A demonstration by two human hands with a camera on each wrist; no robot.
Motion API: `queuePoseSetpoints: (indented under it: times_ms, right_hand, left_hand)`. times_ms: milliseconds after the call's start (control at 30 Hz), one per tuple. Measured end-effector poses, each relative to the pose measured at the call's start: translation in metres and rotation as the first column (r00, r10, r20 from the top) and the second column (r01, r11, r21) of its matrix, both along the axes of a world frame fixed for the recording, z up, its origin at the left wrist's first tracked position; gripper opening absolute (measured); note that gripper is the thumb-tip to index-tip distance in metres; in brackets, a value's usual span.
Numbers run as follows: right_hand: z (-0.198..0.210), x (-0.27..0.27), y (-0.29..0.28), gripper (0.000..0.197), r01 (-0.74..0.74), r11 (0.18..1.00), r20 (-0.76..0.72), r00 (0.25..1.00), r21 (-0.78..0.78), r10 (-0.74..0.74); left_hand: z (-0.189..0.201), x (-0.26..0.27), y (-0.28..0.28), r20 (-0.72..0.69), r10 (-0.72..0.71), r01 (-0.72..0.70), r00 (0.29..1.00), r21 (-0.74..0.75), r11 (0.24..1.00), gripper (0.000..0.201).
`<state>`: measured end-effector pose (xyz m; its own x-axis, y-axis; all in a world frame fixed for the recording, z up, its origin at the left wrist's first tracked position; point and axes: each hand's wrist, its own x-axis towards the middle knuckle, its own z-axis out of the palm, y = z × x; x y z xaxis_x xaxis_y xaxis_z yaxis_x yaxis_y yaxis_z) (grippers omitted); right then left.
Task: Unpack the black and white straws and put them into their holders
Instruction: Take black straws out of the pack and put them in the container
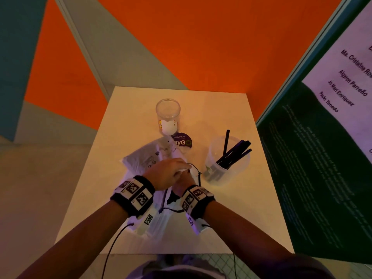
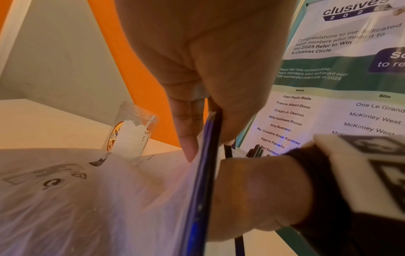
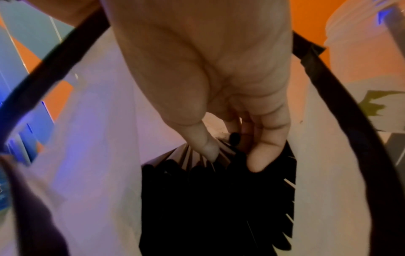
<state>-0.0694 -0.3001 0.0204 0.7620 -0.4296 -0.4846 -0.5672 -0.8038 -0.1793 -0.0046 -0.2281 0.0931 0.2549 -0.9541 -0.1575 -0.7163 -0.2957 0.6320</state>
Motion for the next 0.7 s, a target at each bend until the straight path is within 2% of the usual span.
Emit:
queuePoseSetpoints:
  times_ms: [100, 200, 233, 333, 367, 533, 700]
  right_hand:
    - [0.006, 0.000, -0.001, 0.037, -0.024, 1.000, 0.003, 1.000, -0.001, 0.024]
    - [0.003, -0.008, -0.005, 0.039, 0.034, 0.992, 0.109, 0.993, 0.125, -0.047]
    - [0.003, -0.008, -0.006, 0.041, 0.021, 0.993, 0.099, 0.995, 0.119, -0.033]
    - [0.010, -0.008, -0.006, 0.044, -0.168, 0.985, -0.067, 0.984, -0.040, 0.165]
    - [0.014, -0.010, -0.007, 0.044, -0.209, 0.977, -0.069, 0.976, -0.053, 0.205]
    - [0.056, -0.037, -0.031, 0.034, -0.282, 0.959, -0.056, 0.958, -0.002, 0.282]
    - [0.125, -0.082, -0.073, 0.027, -0.288, 0.957, -0.090, 0.955, -0.038, 0.284]
  left_hand:
    - [0.000, 0.000, 0.000, -0.003, -0.010, 0.010, 1.000, -0.007, 1.000, 0.040]
    - [-0.001, 0.000, -0.001, -0.004, -0.007, 0.007, 1.000, -0.009, 1.000, 0.041]
    - [-0.001, 0.001, -0.001, -0.005, -0.008, 0.008, 1.000, -0.015, 1.000, 0.041]
    - [-0.002, 0.002, -0.002, 0.000, -0.011, 0.011, 1.000, -0.028, 1.000, 0.041]
    - [-0.002, 0.002, -0.002, 0.002, -0.010, 0.010, 1.000, -0.032, 0.999, 0.041]
    - [-0.006, 0.001, -0.005, 0.022, -0.042, 0.043, 0.999, -0.042, 0.998, 0.038]
    - [-0.017, -0.013, -0.019, 0.159, -0.072, 0.080, 0.985, -0.045, 0.996, 0.036]
